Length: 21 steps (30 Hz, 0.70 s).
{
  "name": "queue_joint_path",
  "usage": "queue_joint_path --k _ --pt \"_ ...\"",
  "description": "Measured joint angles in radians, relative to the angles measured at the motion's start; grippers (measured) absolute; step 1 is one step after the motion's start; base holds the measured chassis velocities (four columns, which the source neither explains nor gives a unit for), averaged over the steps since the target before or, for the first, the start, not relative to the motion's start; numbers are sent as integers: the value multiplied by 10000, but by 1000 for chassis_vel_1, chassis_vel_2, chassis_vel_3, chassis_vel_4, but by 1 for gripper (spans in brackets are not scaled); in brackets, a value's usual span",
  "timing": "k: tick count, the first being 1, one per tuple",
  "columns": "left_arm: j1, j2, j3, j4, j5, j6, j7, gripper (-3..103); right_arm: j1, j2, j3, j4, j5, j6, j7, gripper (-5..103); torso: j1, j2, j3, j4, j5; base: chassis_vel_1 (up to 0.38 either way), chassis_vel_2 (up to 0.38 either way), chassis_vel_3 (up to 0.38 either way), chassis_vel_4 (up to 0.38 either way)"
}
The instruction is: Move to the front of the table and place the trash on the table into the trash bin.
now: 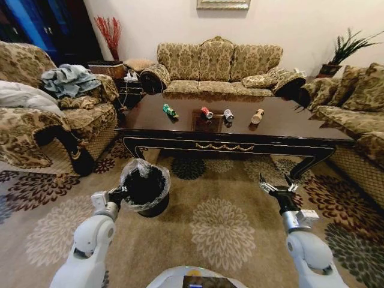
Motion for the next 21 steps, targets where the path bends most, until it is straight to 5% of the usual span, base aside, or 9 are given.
queue_joint_path --k 21 --pt "453 330 -102 -598 -442 -77 83 3 -450 -33 259 392 49 -135 210 100 262 876 621 -1 -1 0 0 0 0"
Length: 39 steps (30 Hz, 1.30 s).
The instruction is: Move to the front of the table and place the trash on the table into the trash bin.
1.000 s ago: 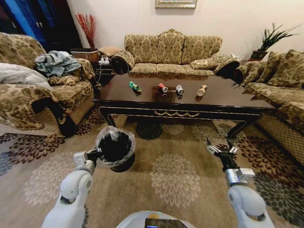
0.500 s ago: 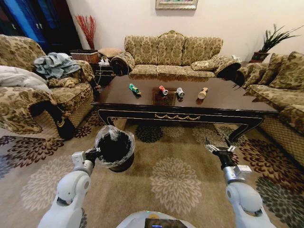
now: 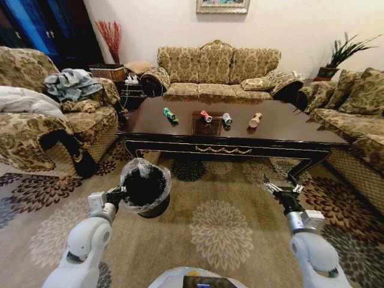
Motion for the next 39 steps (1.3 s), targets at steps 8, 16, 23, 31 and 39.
queue_joint_path --k 8,16,23,31,39 --pt "-125 -30 -70 -66 141 -263 680 3 385 261 -289 89 -291 -724 -23 100 127 388 267 1 0 0 0 0 0" --pt "-285 66 43 12 174 -397 801 3 525 -329 -445 272 -354 -1106 93 100 224 678 458 0 0 0 0 0 0" --pt "-61 116 -122 -13 184 -767 962 3 610 -487 -457 418 -299 -1075 101 100 328 970 644 1 1 0 0 0 0" --pt "-190 -82 -4 -206 218 -637 843 3 388 -595 -338 759 -2 -1092 153 100 448 1288 842 -2 -1 0 0 0 0" --pt "-113 -231 -8 -414 179 -537 746 3 649 -950 -336 662 620 -1378 151 100 571 1612 1047 1 1 0 0 0 0"
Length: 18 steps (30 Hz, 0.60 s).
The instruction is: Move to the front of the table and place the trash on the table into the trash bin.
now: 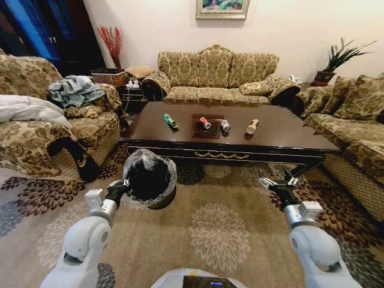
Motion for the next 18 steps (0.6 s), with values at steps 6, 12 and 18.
queue_joint_path --k 6,12,18 --pt "-61 -149 180 -310 94 -165 98 3 50 -293 194 -58 504 172 -28 100 102 284 176 -3 1 0 0 0 0" --pt "228 -108 -11 -502 59 -275 226 3 178 -541 235 -400 813 416 -62 100 192 521 327 -1 2 0 0 0 0" --pt "361 -199 -121 -426 58 -488 533 3 465 -759 35 -638 731 368 -110 100 292 777 482 -1 0 0 0 0 0"
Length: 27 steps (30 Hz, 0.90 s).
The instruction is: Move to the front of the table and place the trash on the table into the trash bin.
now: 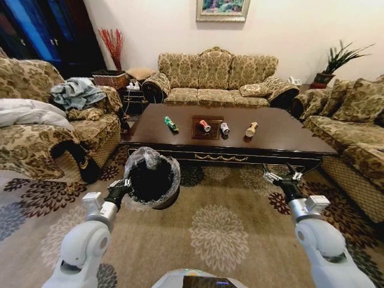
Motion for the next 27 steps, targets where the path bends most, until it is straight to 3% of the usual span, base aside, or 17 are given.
queue_joint_path --k 11,27 --pt "-10 313 153 22 63 581 -395 3 246 -110 -191 -372 -84 -78 -143 100 180 430 250 -1 -3 0 0 0 0" --pt "185 225 69 197 40 422 -398 3 265 114 -359 -295 -336 -141 -275 100 435 1054 618 0 -1 0 0 0 0"
